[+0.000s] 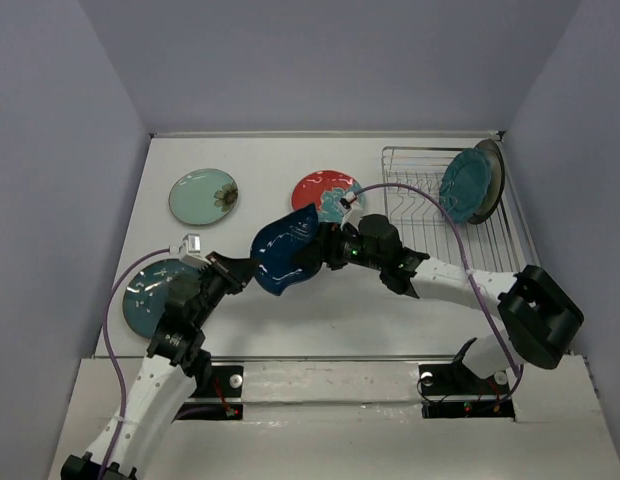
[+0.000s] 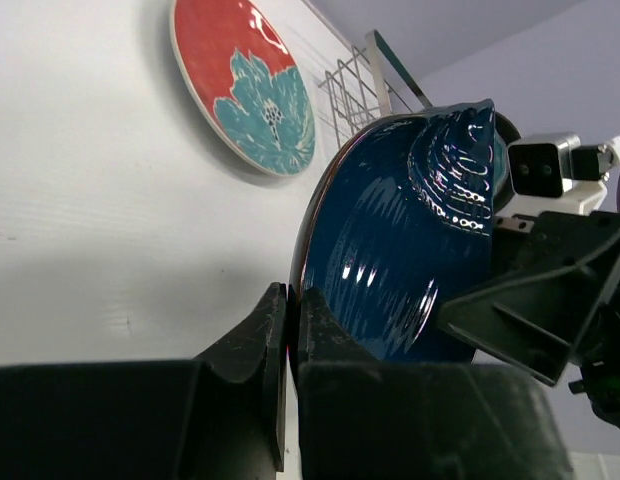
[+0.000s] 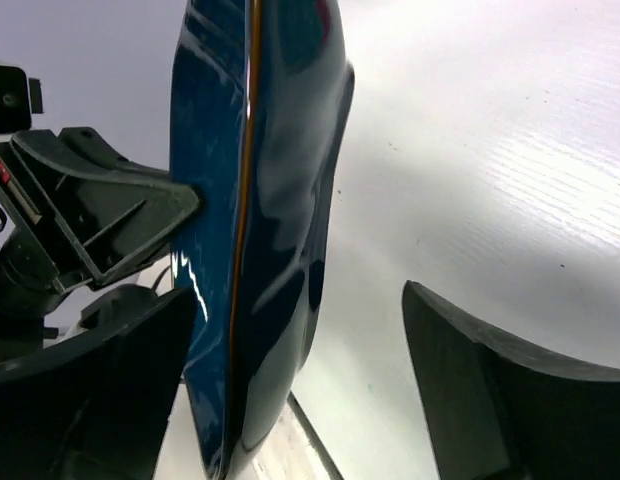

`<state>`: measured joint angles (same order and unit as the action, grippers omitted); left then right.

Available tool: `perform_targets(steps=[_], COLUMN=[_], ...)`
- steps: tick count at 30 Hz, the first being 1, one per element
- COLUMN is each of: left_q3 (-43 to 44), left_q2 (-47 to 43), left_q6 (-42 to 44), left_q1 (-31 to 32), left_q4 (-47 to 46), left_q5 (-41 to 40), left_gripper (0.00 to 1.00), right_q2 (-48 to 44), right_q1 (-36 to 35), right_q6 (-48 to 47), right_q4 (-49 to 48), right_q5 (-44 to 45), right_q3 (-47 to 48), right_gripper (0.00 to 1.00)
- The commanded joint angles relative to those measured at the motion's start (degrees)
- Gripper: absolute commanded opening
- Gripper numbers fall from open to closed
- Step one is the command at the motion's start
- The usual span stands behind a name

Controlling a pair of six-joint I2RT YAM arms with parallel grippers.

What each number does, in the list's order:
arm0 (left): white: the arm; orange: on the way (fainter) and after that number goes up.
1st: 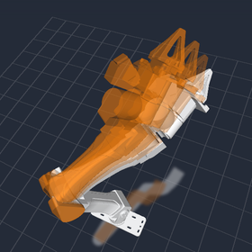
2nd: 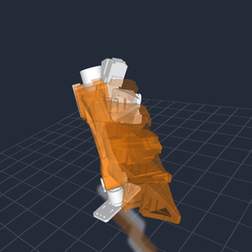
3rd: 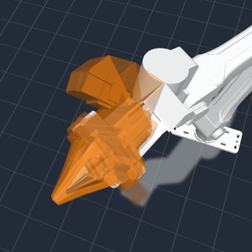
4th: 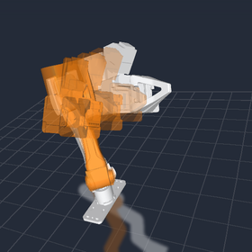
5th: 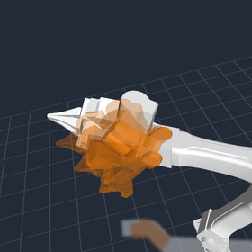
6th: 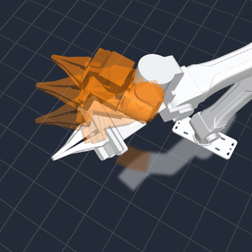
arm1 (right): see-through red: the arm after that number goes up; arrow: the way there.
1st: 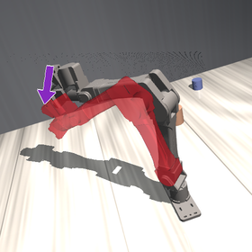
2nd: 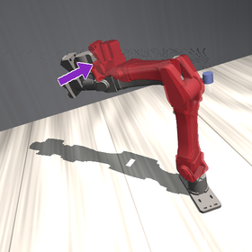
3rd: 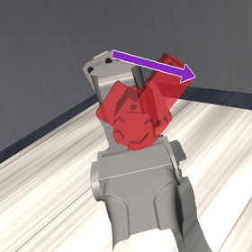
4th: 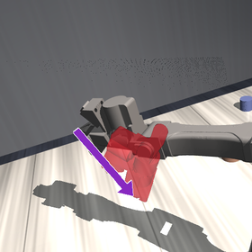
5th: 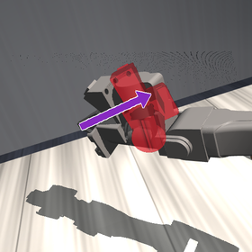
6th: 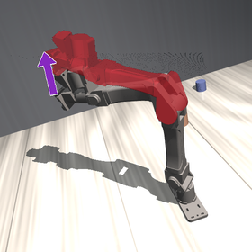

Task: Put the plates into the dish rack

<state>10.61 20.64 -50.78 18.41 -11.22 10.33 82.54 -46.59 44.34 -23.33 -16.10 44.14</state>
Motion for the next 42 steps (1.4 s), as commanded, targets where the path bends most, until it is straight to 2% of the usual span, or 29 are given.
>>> perform_targets(steps=[1,2,3,5,6,8,9,11,12,15,16,17,21,25,27,29,35,42], left_q3=[-0.8,-0.8,-0.6,-0.2,0.7,2.3,4.5,7.4,11.0,16.5,19.4,20.1,25.5,28.8,28.2,27.0,26.8,26.7], left_q2=[-0.6,-0.5,-0.5,-0.3,-0.1,1.6,2.4,4.9,5.8,8.4,8.5,8.4,6.5,5.5,5.5,5.2,4.7,4.5], left_q6=[-6.0,-5.6,-5.2,-4.4,-3.4,-1.5,0.7,3.7,5.5,14.2,16.1,16.8,22.2,30.7,32.1,32.2,32.2,32.0], left_q1=[0.5,0.7,0.7,0.7,0.7,0.7,0.8,0.9,0.8,0.9,0.9,0.9,0.9,1.6,3.7,5.6,8.7,10.2], left_q4=[-14.0,-14.1,-14.2,-14.1,-14.1,-13.7,-13.4,-10.5,-8.7,0.9,5.5,6.0,13.5,19.4,20.3,19.5,20.5,21.0], left_q5=[7.0,7.0,6.8,6.5,6.9,7.5,8.2,8.8,8.8,7.8,6.0,6.4,9.2,4.0,-0.5,0.1,-1.4,-2.7], left_gripper=[0.06,0.06,0.06,0.12,0.24,0.35,0.47,0.59,0.70,0.83,0.84,0.88,0.92,0.94,0.94,0.94,0.95,0.95], right_q2=[1.2,1.0,0.6,-0.5,-2.3,-4.0,-5.6,-6.9,-7.9,-10.1,-11.5,-12.0,-10.7,-3.4,-1.0,2.7,13.0,18.9], right_q1=[-0.3,-0.3,-0.3,-0.3,-0.3,-0.3,-0.3,-0.3,1.2,5.7,9.7,11.8,19.6,27.0,29.4,31.7,31.7,31.7], right_q6=[-0.5,-0.6,-0.7,-1.8,-3.5,-5.7,-8.5,-12.2,-15.7,-19.5,-21.4,-23.1,-28.9,-33.5,-35.3,-36.9,-41.0,-41.6], right_q4=[-3.5,-3.9,-4.2,-3.3,-2.2,2.7,5.3,14.0,17.0,27.6,32.3,34.7,47.9,61.0,63.9,67.3,78.5,77.8], right_q5=[1.2,1.3,2.2,3.5,5.7,7.8,10.5,14.2,17.6,19.3,19.1,18.7,23.0,25.7,26.8,27.7,35.9,41.8], right_q3=[3.6,3.4,3.2,3.3,3.8,6.1,7.4,12.6,14.4,21.0,22.6,24.7,38.6,49.4,52.9,58.2,72.1,73.6], right_gripper=[0.73,0.54,0.27,0.08,0.07,0.07,0.07,0.07,0.07,0.07,0.07,0.07,0.07,0.07,0.07,0.07,0.07,0.07])
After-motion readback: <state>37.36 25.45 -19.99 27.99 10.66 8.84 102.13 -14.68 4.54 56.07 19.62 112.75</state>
